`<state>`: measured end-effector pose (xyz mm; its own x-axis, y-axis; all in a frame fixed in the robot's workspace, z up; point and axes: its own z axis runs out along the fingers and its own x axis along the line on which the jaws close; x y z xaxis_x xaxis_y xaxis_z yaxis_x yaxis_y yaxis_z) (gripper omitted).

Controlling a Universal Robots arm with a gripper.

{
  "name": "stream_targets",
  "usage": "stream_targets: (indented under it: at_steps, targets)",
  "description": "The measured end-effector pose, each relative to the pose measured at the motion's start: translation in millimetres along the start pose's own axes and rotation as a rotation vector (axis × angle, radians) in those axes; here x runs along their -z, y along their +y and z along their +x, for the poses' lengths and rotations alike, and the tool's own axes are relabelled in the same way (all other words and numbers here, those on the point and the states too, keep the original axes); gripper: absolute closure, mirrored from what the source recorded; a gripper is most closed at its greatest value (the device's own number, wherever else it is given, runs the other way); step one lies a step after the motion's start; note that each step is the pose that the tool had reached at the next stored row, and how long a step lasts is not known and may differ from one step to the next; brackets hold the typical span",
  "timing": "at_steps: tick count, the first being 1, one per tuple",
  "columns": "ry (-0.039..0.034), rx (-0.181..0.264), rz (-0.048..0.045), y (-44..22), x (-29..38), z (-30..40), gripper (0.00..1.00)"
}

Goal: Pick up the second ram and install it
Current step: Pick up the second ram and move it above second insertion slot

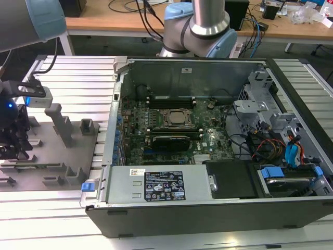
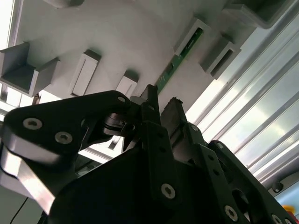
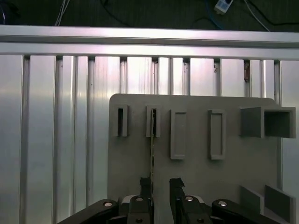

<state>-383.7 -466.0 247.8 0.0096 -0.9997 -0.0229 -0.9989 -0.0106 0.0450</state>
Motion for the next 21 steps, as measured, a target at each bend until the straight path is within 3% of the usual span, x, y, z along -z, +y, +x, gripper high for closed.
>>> stream_targets:
  at_steps: [21]
  targets:
    - [0.0000,0.000,-0.0001,-1.1,-25.9,6.4,0.70]
